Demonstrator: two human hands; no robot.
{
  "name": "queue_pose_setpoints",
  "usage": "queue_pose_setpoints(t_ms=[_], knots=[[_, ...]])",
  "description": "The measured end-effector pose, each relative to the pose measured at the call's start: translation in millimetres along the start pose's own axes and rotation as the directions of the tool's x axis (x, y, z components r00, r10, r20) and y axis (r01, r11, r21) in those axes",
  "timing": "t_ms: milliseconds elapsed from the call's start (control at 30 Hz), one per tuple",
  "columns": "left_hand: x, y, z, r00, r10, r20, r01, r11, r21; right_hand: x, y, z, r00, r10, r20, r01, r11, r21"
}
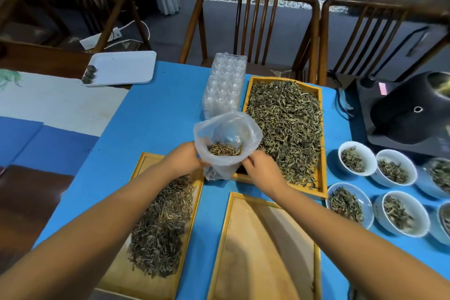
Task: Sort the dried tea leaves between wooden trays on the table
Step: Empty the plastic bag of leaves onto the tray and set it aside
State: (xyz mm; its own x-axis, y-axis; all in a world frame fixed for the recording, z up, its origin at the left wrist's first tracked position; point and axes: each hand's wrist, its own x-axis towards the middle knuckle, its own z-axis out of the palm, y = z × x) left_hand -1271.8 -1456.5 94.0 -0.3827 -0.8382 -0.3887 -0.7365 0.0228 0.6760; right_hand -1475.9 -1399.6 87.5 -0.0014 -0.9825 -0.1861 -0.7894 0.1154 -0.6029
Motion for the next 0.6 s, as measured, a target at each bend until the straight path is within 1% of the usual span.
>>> queue_pose_setpoints(t_ms=[100, 233, 333, 433, 467, 533, 600], knots=[[-21, 4, 10, 0.999, 0.026, 0.04, -0.026, 1.0, 0.008, -28, 2, -4, 1.0, 0.003, 0.009, -0.003, 1.0, 0.003], [-50, 9, 31, 0.986, 0.081, 0.143, -0.077, 0.997, -0.027, -71, 8, -7, 0.999, 0.002, 0.033, -0.002, 1.0, 0.001], [-72, 10, 51, 0.978, 0.071, 0.196, -0.064, 0.997, -0.043, -105, 14, -9, 0.998, 0.027, 0.064, -0.03, 0.999, 0.039], [-91, 10, 72, 0.959, 0.071, 0.275, -0.041, 0.993, -0.112, -133, 22, -8, 0.992, 0.031, 0.125, -0.035, 0.999, 0.033], [-96, 10, 80, 0.953, 0.065, 0.296, -0.033, 0.993, -0.109, -141, 25, -7, 0.989, 0.036, 0.144, -0.041, 0.999, 0.032], [-103, 9, 94, 0.946, 0.05, 0.321, -0.019, 0.995, -0.098, -156, 31, -5, 0.982, 0.066, 0.175, -0.074, 0.996, 0.041], [-108, 9, 105, 0.936, 0.047, 0.348, -0.003, 0.992, -0.126, -168, 37, -2, 0.974, 0.105, 0.2, -0.119, 0.991, 0.056]])
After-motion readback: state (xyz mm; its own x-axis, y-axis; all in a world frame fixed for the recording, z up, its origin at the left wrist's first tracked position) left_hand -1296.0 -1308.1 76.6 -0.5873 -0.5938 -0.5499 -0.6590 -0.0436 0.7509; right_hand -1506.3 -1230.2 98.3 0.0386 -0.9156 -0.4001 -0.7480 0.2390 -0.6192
